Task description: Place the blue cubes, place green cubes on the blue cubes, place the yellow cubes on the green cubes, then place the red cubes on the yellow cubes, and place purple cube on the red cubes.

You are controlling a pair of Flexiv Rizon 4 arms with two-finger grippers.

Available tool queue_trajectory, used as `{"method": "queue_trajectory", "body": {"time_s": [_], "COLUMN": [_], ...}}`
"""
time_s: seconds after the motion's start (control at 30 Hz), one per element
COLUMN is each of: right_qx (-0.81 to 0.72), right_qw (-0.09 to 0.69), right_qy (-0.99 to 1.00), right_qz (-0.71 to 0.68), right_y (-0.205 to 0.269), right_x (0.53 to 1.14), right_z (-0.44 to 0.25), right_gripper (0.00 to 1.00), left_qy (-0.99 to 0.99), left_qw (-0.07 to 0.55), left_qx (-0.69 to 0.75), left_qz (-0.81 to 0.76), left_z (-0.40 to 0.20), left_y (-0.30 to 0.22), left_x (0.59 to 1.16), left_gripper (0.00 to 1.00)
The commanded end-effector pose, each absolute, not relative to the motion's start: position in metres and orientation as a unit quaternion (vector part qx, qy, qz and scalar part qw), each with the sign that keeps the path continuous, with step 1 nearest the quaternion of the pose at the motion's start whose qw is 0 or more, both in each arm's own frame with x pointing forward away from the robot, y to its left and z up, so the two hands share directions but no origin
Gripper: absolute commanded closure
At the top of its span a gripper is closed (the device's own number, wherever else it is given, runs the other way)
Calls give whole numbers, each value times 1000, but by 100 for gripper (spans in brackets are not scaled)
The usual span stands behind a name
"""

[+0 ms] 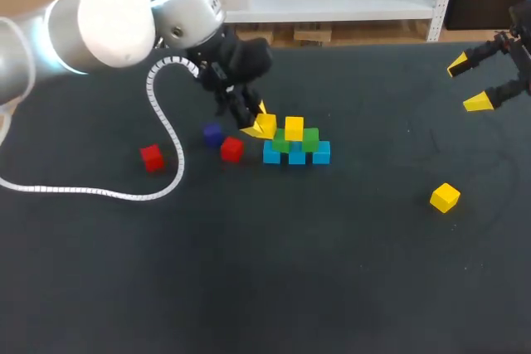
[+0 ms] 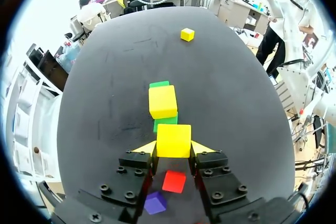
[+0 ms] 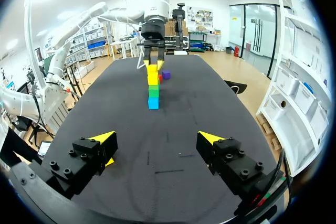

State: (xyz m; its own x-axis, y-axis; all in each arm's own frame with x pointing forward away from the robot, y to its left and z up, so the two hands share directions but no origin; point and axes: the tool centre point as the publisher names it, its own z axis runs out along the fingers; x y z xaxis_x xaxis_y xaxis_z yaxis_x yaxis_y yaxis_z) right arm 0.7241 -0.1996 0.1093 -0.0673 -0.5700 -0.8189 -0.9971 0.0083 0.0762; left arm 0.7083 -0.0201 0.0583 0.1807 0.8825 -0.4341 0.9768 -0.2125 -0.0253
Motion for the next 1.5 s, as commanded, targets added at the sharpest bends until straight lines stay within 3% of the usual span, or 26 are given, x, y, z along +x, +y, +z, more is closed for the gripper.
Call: {"method": "queue_trajectory", "body": {"time_s": [0.03,1.5], "right_qx": [-611,-611], "right_qw": [305,305], "right_qy": [641,641], "right_qz": [350,350], "right_y": [-199,-199], "right_x": [724,724], "right_z": [109,109], "right_gripper": [0,0], "left_qy": [614,611], "left_qw": [125,129], "left_qx": [758,761], "left_qz": [-182,-176], "left_z": [57,49], "left_y": [-24,-36], "left_x": [712,719], "left_gripper": [100,100]}}
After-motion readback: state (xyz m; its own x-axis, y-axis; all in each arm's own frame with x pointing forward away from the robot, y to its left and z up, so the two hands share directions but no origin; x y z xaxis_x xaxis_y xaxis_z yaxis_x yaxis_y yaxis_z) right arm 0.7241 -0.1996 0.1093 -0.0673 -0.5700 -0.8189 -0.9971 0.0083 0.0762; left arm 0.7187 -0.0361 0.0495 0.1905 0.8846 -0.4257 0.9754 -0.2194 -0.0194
